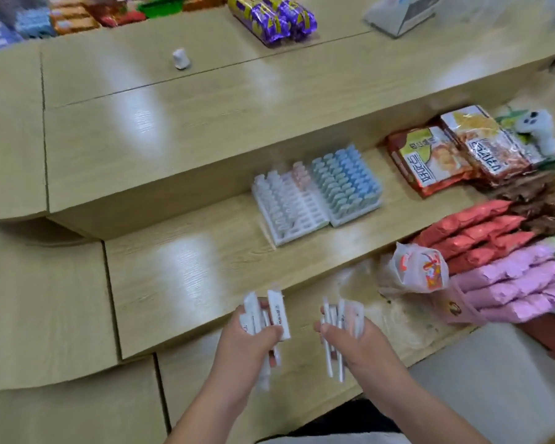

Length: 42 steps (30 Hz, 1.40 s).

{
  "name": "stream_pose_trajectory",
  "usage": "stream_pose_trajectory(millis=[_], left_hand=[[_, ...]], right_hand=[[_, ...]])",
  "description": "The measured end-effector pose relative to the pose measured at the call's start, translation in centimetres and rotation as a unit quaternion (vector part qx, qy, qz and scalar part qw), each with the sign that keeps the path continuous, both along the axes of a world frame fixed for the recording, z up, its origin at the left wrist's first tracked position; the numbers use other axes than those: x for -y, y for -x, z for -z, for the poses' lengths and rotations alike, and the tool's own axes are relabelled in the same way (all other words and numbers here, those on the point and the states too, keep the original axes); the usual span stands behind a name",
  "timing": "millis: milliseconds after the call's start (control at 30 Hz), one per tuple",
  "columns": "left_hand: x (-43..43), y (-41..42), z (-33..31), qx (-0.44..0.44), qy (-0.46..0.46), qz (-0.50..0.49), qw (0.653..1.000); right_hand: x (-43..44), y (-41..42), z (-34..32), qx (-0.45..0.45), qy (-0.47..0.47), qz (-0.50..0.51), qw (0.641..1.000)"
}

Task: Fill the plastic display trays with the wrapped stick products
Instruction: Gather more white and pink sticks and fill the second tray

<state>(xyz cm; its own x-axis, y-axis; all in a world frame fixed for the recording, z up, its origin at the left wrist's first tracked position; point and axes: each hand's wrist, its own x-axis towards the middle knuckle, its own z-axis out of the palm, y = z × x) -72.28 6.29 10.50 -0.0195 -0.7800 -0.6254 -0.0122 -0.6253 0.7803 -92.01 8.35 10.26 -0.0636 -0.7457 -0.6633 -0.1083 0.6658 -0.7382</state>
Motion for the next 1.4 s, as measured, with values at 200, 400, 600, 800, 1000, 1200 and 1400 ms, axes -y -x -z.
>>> stream_pose_trajectory(millis=[200, 400, 600, 800, 1000, 1200, 1400], left_hand=[[6.8, 1.0, 4.1, 0.086, -0.002, -0.109, 0.99], [12.8, -1.2, 9.5, 0.255, 0.026, -0.186, 0.949], [15.3, -4.3, 11.0, 0.405, 0.087, -0.176, 0.893], [15.8, -4.6, 12.9, 0.466, 0.148, -0.146, 0.86], [15.1, -4.6, 14.0, 0.443, 0.172, -0.177, 0.862], [14.5, -4.7, 14.6, 0.345, 0.273, -0.224, 0.87], [13.7, -5.2, 14.8, 0.363, 0.321, -0.241, 0.841]], right_hand=[[9.9, -0.7, 4.8, -0.089, 0.068, -0.122, 0.986], [17.3, -8.3, 9.1, -0.19, 0.19, -0.266, 0.926], [19.4, -13.7, 11.1, -0.255, 0.282, -0.267, 0.886], [20.5, -13.7, 12.7, -0.299, 0.338, -0.242, 0.859], [20.6, -13.3, 14.3, -0.275, 0.381, -0.208, 0.858], [20.4, -11.7, 14.0, -0.222, 0.364, -0.243, 0.871], [18.7, -11.0, 12.5, -0.306, 0.323, -0.305, 0.842]])
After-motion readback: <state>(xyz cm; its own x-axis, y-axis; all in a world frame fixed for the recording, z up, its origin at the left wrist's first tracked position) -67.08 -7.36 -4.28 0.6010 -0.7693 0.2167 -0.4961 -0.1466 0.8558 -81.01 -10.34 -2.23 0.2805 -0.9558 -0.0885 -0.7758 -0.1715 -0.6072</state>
